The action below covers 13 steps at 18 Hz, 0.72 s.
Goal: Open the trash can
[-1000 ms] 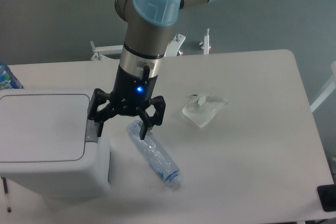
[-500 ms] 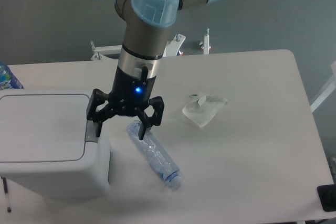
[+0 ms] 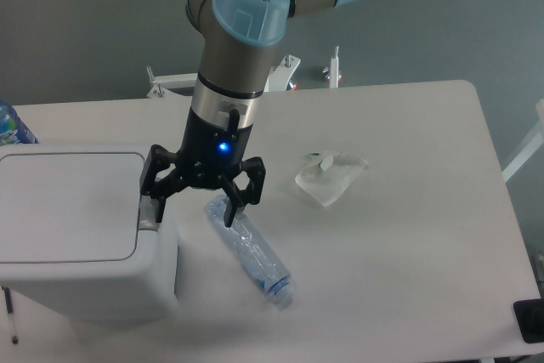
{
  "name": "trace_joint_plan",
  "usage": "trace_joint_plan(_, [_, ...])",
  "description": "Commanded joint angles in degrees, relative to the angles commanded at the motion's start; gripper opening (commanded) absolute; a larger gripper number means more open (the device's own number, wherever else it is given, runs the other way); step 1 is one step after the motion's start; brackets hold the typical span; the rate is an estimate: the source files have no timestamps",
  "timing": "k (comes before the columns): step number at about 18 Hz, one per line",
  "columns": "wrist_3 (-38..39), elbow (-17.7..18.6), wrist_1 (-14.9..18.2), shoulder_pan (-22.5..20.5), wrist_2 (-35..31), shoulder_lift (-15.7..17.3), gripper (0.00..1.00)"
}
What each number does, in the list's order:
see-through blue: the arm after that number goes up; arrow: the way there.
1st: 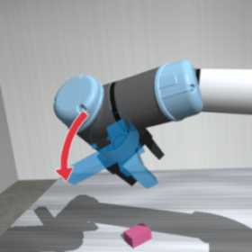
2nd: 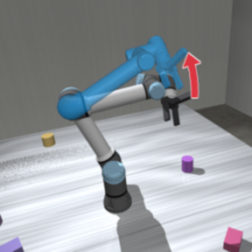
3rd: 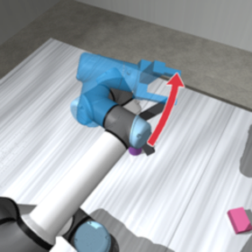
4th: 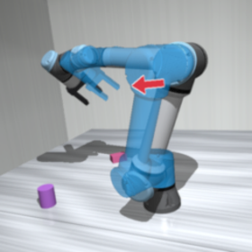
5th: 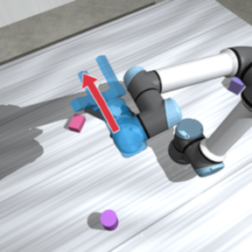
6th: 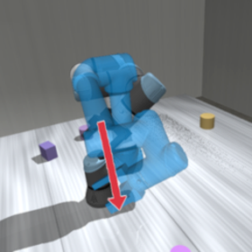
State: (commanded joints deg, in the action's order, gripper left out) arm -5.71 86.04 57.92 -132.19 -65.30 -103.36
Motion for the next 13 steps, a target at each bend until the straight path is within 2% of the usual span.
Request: trace_joint_plan(13, [-0.2,-0.5,-0.3,0.0,-0.1,0.3,1.0])
